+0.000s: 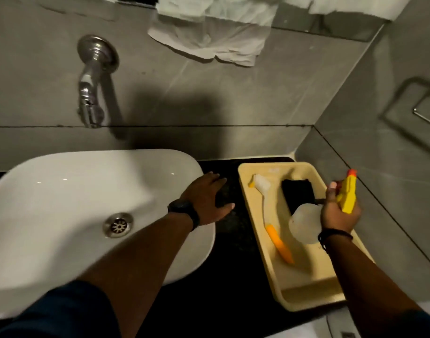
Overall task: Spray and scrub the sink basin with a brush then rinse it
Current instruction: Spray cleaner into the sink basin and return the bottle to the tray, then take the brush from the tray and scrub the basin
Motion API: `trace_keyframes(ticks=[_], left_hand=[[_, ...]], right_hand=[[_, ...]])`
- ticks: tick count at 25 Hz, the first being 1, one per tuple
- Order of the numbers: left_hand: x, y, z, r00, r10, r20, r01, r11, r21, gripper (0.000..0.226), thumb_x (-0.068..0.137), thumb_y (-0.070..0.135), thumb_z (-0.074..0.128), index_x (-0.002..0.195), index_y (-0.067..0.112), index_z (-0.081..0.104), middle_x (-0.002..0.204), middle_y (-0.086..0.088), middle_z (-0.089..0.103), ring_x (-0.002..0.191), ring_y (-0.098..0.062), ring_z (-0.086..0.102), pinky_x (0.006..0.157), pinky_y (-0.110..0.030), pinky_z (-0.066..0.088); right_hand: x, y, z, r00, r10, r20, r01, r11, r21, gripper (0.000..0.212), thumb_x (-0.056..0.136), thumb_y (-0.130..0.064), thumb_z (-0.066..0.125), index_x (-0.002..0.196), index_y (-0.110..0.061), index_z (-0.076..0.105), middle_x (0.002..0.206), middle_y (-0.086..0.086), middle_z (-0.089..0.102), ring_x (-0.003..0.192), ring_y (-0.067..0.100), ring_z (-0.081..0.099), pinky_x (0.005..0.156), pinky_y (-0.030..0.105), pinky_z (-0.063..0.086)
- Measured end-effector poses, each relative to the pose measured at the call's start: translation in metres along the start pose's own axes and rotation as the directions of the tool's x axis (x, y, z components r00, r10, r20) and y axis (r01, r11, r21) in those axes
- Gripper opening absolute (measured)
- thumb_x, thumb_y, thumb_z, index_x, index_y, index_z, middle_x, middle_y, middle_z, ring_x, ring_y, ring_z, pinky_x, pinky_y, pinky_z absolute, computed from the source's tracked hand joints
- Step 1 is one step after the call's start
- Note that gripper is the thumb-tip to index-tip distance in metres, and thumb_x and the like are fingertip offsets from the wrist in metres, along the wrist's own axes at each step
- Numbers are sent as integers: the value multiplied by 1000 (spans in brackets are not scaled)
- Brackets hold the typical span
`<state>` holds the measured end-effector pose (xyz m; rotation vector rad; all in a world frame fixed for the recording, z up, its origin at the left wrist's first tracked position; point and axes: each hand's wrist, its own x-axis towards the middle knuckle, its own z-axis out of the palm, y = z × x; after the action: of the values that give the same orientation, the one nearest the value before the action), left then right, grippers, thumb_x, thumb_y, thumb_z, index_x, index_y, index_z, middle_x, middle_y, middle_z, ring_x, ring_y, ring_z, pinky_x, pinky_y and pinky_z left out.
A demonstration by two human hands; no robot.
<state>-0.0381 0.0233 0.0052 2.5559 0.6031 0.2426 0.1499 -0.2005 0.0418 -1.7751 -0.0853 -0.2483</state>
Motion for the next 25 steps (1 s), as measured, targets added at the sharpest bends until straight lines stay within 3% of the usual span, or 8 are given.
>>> trace_keyframes(ticks=[5,12,15,17,19,20,23,25], left_hand=[[31,-2,30,999,22,47,-29,987,160,82,78,69,43,143,22,25,155,-3,25,144,-21,8,116,-37,5],[33,-6,36,998,60,-5,-56,962,267,78,78,61,45,142,21,27,153,-3,29,144,-21,10,115,-35,4],[34,-8,36,998,55,5,-55,962,268,78,78,60,47,142,20,27,153,-3,28,144,-22,10,115,-35,4],[34,-8,36,998,53,19,-56,964,258,78,78,59,49,142,20,27,153,-4,29,144,-22,10,115,-35,4],[34,-8,36,998,59,21,-62,966,251,79,77,59,50,141,20,28,153,-4,29,144,-22,11,116,-36,4],[34,-7,35,998,64,17,-66,966,249,79,76,59,51,141,19,28,152,-4,30,144,-23,11,116,-36,4],[34,-6,35,997,75,5,-74,969,235,82,74,59,50,141,19,29,152,-4,30,144,-22,11,116,-36,3],[34,-5,35,997,73,7,-73,972,225,83,72,59,50,142,19,28,153,-4,29,144,-22,10,116,-35,2]], right_hand=[[28,56,-8,999,-35,-25,35,999,1,56,84,-49,59,124,-10,62,118,19,68,105,34,67,93,54,54],[39,84,-17,999,-9,-47,7,999,-45,40,92,-32,62,127,-13,59,119,12,67,111,28,63,100,44,50],[39,83,-22,1000,-4,14,6,996,-94,55,85,-33,71,133,-16,50,122,4,61,117,31,58,101,42,46],[24,79,-27,991,29,-132,-53,981,-185,70,78,-45,72,133,-12,43,127,14,58,118,36,55,100,48,45],[-6,73,-26,924,-56,-379,-100,920,-379,67,78,-51,64,121,-2,48,118,25,55,113,39,50,94,49,39],[-26,69,-22,908,-131,-399,-71,888,-454,62,80,-50,59,114,0,50,112,28,54,109,40,48,91,47,36],[-71,72,-4,964,-264,-6,205,761,-616,44,80,-36,54,104,0,52,102,28,54,99,42,49,83,46,35],[-77,82,9,917,-114,383,371,598,-711,46,82,-35,56,114,-2,55,109,24,57,103,41,51,84,47,41]])
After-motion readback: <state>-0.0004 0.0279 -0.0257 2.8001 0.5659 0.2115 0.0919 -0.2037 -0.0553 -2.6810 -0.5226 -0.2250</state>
